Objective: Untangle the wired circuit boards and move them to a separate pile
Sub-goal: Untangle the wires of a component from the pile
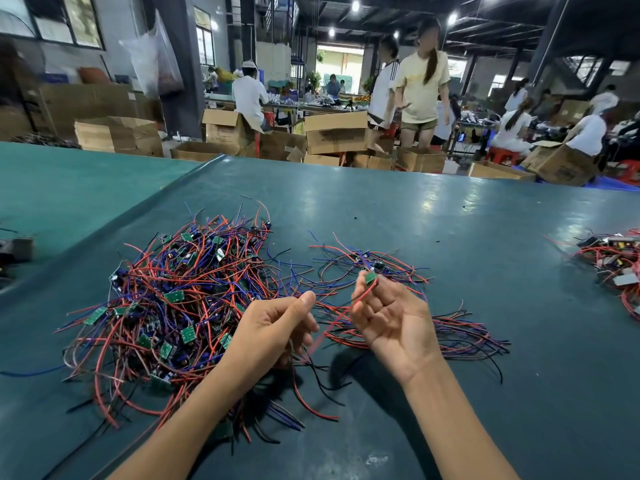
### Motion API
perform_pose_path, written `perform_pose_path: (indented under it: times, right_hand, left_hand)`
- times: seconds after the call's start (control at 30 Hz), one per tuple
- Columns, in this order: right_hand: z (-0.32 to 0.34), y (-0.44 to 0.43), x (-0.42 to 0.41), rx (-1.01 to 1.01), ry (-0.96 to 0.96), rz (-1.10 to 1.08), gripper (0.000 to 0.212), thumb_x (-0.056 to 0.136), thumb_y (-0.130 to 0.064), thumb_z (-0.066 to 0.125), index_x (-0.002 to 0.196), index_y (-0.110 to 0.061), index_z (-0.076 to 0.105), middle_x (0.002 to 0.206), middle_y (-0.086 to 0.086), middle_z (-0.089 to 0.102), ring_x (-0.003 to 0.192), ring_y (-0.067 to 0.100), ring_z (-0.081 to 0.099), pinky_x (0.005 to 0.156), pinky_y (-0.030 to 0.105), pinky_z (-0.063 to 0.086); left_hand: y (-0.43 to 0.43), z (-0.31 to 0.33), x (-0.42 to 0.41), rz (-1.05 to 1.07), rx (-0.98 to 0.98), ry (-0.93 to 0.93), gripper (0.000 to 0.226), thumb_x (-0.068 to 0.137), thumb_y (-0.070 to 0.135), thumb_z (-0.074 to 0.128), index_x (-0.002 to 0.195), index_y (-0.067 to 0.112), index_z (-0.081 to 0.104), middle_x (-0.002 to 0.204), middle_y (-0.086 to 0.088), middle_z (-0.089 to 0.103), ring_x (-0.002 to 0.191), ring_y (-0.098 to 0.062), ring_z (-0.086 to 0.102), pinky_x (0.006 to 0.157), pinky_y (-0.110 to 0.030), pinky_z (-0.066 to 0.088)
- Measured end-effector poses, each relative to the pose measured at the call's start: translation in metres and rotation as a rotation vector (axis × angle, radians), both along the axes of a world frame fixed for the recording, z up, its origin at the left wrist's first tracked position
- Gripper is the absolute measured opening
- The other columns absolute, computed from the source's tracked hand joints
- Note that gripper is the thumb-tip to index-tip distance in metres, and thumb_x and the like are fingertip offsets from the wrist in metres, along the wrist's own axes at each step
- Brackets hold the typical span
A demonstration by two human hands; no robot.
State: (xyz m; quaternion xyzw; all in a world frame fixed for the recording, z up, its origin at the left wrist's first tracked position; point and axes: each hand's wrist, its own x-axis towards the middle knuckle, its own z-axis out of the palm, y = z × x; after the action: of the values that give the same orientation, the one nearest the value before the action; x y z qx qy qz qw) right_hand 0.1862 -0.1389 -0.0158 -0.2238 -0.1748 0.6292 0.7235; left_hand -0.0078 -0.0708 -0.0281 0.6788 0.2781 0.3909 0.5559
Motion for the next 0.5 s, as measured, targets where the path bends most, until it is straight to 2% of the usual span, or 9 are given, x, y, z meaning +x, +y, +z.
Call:
perform_pose_path:
  times: [0.27,0.4,0.5]
  right_hand:
    - [-0.001,-0.001,-0.005,0.01,-0.04,0.148,0.055,0.057,-0.006,0.088,0.109,0.005,0.074,0.092,0.014,0.072,0.078,0.025,0.072,0.069,0.038,0.06]
    - [0.0003,-0.0013,-0.0049,0.011,-0.021,0.146,0.048,0.058,-0.008,0.089,0.102,0.005,0.075,0.088,0.013,0.07,0.073,0.024,0.069,0.069,0.038,0.059]
    - [0.0008,-0.0012,-0.0066,0.032,-0.08,0.111,0.034,0.064,-0.018,0.092,0.087,0.0,0.074,0.081,0.01,0.063,0.068,0.019,0.062,0.069,0.034,0.058]
  left_hand:
    - [0.0031,-0.0014,0.0007,0.01,0.04,-0.003,0.062,0.086,0.074,0.056,0.073,0.016,0.074,0.062,-0.01,0.068,0.048,-0.015,0.058,0.041,-0.022,0.039]
    - [0.0032,-0.0021,0.0005,-0.001,0.042,0.008,0.063,0.085,0.075,0.056,0.073,0.017,0.074,0.063,-0.009,0.069,0.05,-0.016,0.059,0.043,-0.021,0.039]
    - [0.0031,-0.002,0.0014,-0.006,0.034,0.008,0.059,0.087,0.07,0.056,0.072,0.016,0.074,0.063,-0.008,0.069,0.051,-0.015,0.06,0.045,-0.017,0.039]
